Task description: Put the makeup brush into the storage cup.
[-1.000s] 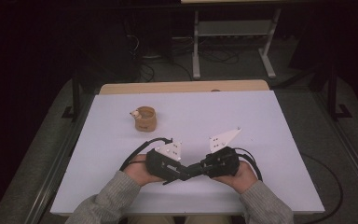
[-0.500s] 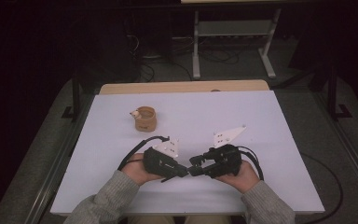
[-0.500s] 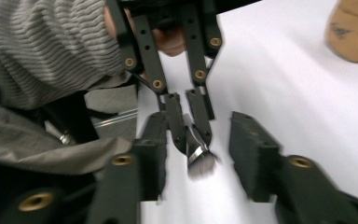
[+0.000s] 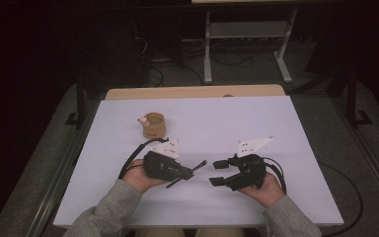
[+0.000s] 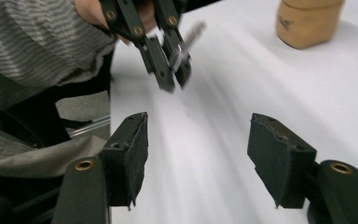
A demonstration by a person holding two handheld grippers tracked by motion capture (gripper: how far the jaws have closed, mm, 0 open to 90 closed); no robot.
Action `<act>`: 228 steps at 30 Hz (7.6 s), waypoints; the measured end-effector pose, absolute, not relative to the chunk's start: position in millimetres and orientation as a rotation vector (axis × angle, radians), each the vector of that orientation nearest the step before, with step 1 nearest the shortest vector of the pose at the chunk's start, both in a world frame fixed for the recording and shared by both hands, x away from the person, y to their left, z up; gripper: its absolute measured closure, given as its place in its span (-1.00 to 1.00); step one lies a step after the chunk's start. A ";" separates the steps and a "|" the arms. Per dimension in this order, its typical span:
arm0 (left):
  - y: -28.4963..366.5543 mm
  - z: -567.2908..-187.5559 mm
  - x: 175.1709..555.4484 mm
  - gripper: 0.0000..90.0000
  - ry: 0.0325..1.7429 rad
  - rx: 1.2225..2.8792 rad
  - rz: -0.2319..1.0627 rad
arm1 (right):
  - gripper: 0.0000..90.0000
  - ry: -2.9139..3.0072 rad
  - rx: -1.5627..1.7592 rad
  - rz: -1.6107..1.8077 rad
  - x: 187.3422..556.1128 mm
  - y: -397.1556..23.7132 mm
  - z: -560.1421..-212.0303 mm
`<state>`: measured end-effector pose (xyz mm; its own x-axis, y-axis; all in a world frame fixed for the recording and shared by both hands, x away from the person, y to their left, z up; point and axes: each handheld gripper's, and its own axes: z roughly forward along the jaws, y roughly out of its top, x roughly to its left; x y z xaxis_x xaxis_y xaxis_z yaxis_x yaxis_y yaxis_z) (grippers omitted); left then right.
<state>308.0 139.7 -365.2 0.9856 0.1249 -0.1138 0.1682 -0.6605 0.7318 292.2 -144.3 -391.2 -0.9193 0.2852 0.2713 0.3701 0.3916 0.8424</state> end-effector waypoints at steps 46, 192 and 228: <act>180.8 -337.5 358.3 0.87 0.463 2.167 0.038 | -0.53 -2.668 -1.030 -1.592 288.2 -194.5 -407.4; 211.8 -361.4 477.8 0.84 0.903 1.955 0.301 | -0.55 -2.672 -1.013 -1.616 290.4 -205.9 -407.9; 206.0 -368.0 471.7 0.56 0.907 2.073 0.349 | -0.55 -2.651 -0.996 -1.632 289.9 -205.0 -407.0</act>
<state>471.7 206.0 -368.0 0.7010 0.7098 -0.0690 0.4801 -0.3981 0.7817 289.9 -205.0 -407.0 -0.8068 0.5557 0.2007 0.4292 0.3180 0.8454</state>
